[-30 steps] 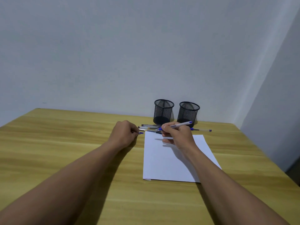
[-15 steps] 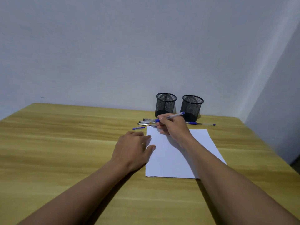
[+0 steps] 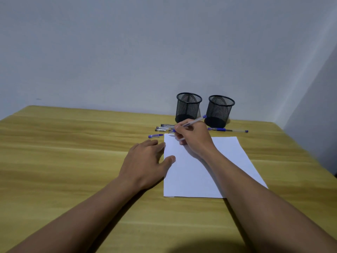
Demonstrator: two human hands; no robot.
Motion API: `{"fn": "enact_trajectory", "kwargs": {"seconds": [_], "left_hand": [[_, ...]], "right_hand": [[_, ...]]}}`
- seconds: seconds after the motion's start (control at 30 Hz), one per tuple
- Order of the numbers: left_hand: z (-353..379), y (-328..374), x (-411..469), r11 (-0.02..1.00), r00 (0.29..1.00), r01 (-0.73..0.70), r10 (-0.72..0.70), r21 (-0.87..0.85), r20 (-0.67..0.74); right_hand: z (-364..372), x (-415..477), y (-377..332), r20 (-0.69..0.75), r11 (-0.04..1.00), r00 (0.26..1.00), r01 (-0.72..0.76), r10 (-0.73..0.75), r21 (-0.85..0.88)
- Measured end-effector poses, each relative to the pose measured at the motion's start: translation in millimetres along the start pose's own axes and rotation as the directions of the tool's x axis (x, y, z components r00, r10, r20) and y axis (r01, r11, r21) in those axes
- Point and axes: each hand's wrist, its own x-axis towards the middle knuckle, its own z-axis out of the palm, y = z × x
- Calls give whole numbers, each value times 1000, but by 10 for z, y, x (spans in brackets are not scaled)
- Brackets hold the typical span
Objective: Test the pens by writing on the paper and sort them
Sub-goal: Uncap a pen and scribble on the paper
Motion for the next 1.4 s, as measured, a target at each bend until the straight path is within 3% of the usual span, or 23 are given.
{"fn": "enact_trajectory", "kwargs": {"seconds": [0.27,0.6,0.73,1.4], "left_hand": [[84,-133,2,977,991,73,-94,200,100],[51,-88,-26,972,978,122,-153,203,140],[35,-71,-29,970,976,127,-159,208,146],[42,-96,-34,969,975,133,-166,210,150]], "right_hand": [[22,38,106,30,999,1000,-1,0,34],[55,104,185,-5,1000,1000,22,-22,-13],[52,91,192,19,998,999,-34,33,55],[16,144,275,-89,996,995,25,-33,-88]]}}
